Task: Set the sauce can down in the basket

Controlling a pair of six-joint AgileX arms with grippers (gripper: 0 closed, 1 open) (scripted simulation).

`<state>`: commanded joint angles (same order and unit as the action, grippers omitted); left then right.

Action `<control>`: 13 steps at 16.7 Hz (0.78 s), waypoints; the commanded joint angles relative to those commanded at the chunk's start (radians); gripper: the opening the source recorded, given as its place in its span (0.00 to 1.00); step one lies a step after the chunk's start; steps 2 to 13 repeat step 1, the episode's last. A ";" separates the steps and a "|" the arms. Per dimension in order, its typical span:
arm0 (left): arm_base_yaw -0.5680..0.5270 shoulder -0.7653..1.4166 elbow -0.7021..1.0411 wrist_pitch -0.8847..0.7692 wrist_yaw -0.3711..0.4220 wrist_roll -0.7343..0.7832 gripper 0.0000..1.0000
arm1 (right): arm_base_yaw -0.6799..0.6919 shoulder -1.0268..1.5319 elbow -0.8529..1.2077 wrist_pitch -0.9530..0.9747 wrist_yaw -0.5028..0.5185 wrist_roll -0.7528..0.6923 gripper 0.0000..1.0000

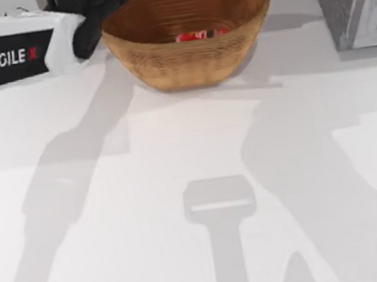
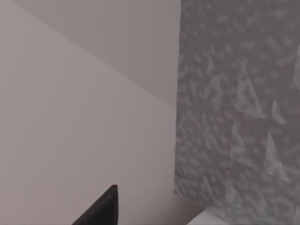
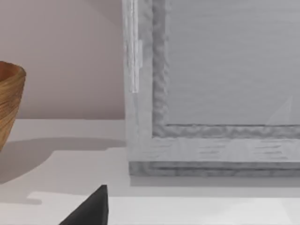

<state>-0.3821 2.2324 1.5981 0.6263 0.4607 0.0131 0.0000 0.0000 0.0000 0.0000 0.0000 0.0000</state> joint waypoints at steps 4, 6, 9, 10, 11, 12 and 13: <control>0.000 0.000 0.000 0.000 0.000 0.000 1.00 | 0.000 0.000 0.000 0.000 0.000 0.000 1.00; 0.000 0.000 0.000 0.000 0.000 0.000 1.00 | 0.000 0.000 0.000 0.000 0.000 0.000 1.00; 0.000 0.000 0.000 0.000 0.000 0.000 1.00 | 0.000 0.000 0.000 0.000 0.000 0.000 1.00; 0.000 0.000 0.000 0.000 0.000 0.000 1.00 | 0.000 0.000 0.000 0.000 0.000 0.000 1.00; 0.000 0.000 0.000 0.000 0.000 0.000 1.00 | 0.000 0.000 0.000 0.000 0.000 0.000 1.00; 0.000 0.000 0.000 0.000 0.000 0.000 1.00 | 0.000 0.000 0.000 0.000 0.000 0.000 1.00; 0.000 0.000 0.000 0.000 0.000 0.000 1.00 | 0.000 0.000 0.000 0.000 0.000 0.000 1.00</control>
